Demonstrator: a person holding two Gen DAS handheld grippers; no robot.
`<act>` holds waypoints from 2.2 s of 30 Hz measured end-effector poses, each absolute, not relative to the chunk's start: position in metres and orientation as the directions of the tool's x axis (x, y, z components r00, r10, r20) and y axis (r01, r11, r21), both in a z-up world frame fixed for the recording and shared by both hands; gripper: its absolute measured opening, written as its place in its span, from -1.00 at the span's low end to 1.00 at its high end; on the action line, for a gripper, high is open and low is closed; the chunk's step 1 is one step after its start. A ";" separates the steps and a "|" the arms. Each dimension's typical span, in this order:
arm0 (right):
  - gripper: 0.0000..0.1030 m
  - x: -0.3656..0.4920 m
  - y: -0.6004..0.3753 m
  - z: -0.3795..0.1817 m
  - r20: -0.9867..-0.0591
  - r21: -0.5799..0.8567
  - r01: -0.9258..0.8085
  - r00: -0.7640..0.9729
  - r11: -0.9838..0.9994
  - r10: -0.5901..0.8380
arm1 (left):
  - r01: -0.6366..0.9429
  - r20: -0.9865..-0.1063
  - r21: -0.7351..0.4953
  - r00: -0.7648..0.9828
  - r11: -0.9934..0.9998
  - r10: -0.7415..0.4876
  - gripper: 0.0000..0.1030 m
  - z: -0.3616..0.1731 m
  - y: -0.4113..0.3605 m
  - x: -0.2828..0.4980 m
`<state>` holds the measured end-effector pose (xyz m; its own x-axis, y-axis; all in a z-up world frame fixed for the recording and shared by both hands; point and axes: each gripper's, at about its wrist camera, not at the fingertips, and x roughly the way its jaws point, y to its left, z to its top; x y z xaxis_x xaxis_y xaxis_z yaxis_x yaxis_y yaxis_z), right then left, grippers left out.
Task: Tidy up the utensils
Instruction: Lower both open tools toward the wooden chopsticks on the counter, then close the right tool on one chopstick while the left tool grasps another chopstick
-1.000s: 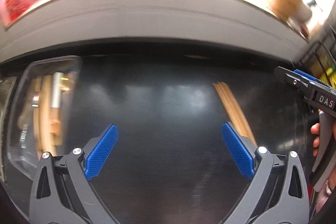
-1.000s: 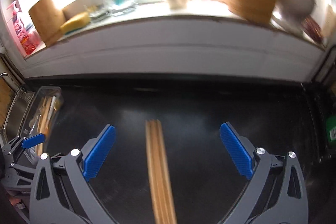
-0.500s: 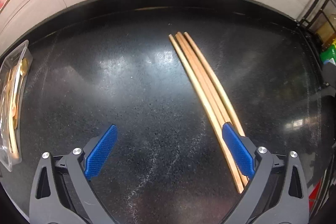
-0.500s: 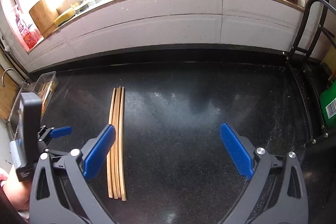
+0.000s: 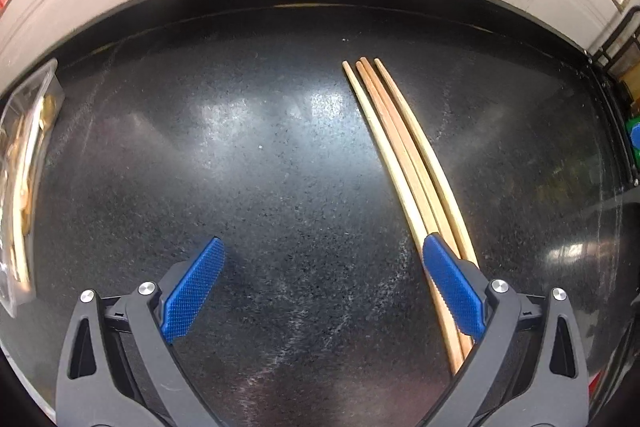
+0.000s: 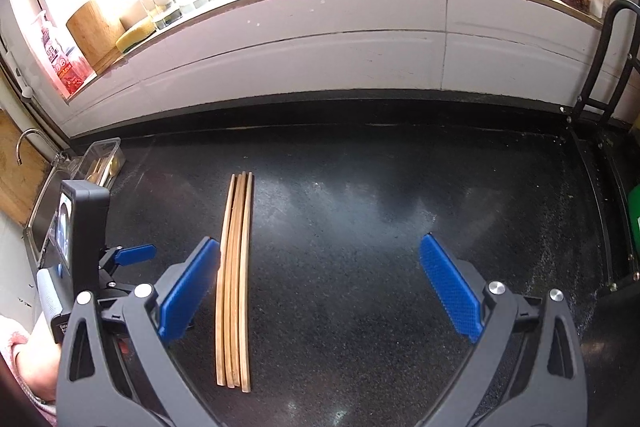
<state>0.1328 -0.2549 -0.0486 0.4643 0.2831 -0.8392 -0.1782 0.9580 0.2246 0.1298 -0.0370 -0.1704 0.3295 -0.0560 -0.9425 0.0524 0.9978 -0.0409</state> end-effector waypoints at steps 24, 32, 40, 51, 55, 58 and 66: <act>0.87 0.142 -0.253 -0.056 -0.841 0.243 -0.209 0.442 0.947 0.313 | -0.060 -0.944 -0.075 0.325 0.995 -0.052 0.88 -0.177 -0.045 0.128; 0.87 0.142 -0.255 -0.056 -0.843 0.247 -0.209 0.436 0.946 0.316 | -0.054 -0.947 0.005 0.322 0.999 0.022 0.88 -0.180 -0.061 0.129; 0.87 0.147 -0.235 -0.069 -0.871 0.250 -0.230 0.371 0.941 0.322 | -0.089 -0.948 0.025 0.314 0.996 0.052 0.85 -0.179 -0.052 0.118; 0.13 0.144 -0.188 -0.104 -0.899 0.270 -0.360 0.239 0.893 0.368 | -0.068 -0.939 0.024 0.342 0.997 0.046 0.55 -0.168 -0.042 0.098; 0.13 0.143 -0.176 -0.110 -0.907 0.238 -0.402 0.234 0.884 0.351 | -0.060 -0.938 0.022 0.344 0.998 0.041 0.55 -0.167 -0.042 0.091; 0.07 0.146 -0.172 -0.112 -0.915 0.210 -0.406 0.240 0.890 0.325 | -0.052 -0.938 0.021 0.344 0.998 0.038 0.55 -0.165 -0.043 0.086; -0.12 0.155 -0.159 -0.125 -0.941 0.146 -0.422 0.220 0.895 0.258 | -0.063 -0.942 0.018 0.335 0.998 0.038 0.55 -0.166 -0.036 0.096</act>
<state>0.1551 -0.1586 -0.1253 0.2198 0.2578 -0.9409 -0.4222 0.8946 0.1465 0.0961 -0.0357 -0.1665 0.3348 0.0381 -0.9415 -0.0627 0.9979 0.0180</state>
